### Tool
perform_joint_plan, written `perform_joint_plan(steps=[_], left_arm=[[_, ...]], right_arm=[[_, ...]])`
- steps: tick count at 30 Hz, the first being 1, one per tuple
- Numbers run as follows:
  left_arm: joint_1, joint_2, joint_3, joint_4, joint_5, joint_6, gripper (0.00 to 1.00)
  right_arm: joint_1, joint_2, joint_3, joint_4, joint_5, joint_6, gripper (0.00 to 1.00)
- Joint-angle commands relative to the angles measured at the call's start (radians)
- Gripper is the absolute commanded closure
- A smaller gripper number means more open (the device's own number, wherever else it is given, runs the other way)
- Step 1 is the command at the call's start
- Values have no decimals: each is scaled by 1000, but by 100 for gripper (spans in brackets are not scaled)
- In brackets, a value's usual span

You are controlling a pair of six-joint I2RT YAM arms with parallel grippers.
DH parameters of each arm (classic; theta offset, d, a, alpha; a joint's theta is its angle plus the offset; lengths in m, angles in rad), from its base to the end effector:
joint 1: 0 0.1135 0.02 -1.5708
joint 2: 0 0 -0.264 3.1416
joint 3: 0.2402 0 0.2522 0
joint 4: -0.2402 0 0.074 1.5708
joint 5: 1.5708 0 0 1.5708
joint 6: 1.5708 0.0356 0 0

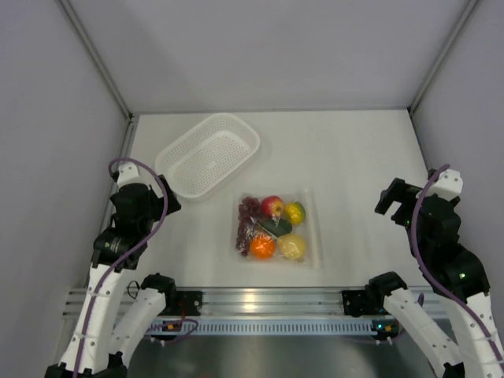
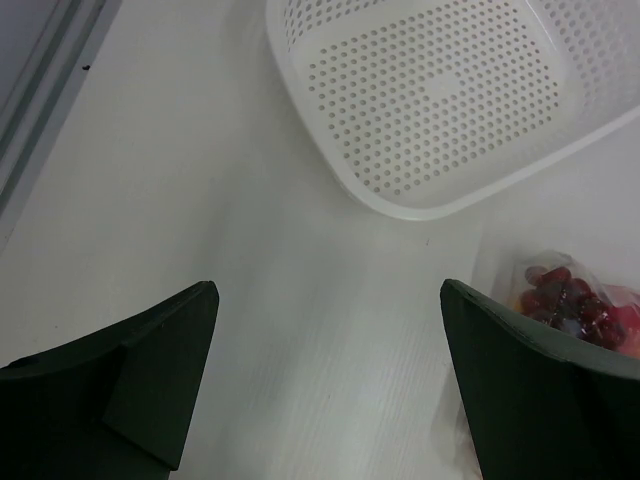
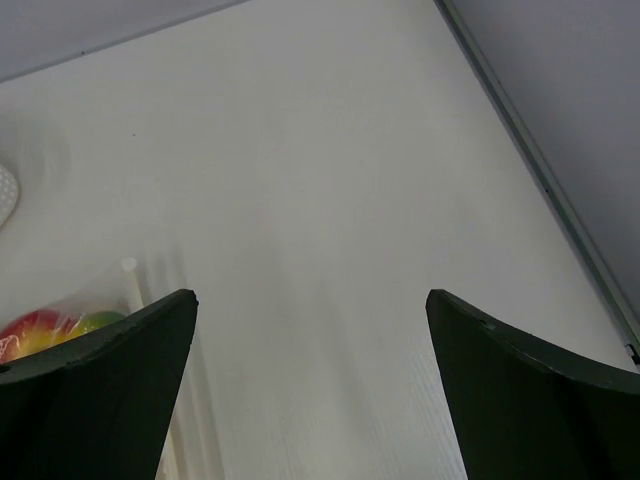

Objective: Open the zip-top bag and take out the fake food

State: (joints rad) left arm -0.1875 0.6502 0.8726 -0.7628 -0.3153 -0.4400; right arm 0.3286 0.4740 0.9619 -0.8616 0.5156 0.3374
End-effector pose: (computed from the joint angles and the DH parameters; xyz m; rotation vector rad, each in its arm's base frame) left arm 0.1278 -0.0130 0.3304 -0.4463 2.0338 -0.0488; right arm 0.0729 0.0063 0.3635 0.3435 1.8629 -0.0489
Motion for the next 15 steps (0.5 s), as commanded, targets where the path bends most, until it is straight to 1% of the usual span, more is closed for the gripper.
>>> perform_joint_plan(steps=[1, 5, 7, 9, 10, 11, 12, 13, 14, 15], left_arm=[[-1, -1, 2, 42, -7, -3, 1], [-3, 25, 22, 40, 13, 4, 1], [-3, 69, 42, 37, 33, 4, 1], [-3, 100, 72, 39, 117, -23, 1], [-9, 141, 81, 39, 143, -35, 1], [-21, 166, 92, 42, 140, -72, 1], [-41, 190, 115, 40, 110, -88, 1], [-119, 239, 126, 42, 69, -103, 1], [-174, 264, 137, 40, -41, -135, 1], [-229, 313, 164, 40, -88, -149, 1]], right_arm=[[-6, 12, 0, 19, 31, 15, 1], [-6, 28, 5, 9, 5, 25, 1], [-5, 29, 5, 4, -2, 31, 1], [-5, 25, 3, 3, 9, 49, 1], [-5, 22, 3, -2, 24, 55, 0], [-5, 23, 3, -11, 32, 61, 1], [-5, 26, 5, -17, 37, 64, 1], [-5, 32, 12, -25, 40, 63, 1], [-5, 38, 17, -43, 47, 64, 1], [-5, 47, 21, -45, 57, 71, 1]])
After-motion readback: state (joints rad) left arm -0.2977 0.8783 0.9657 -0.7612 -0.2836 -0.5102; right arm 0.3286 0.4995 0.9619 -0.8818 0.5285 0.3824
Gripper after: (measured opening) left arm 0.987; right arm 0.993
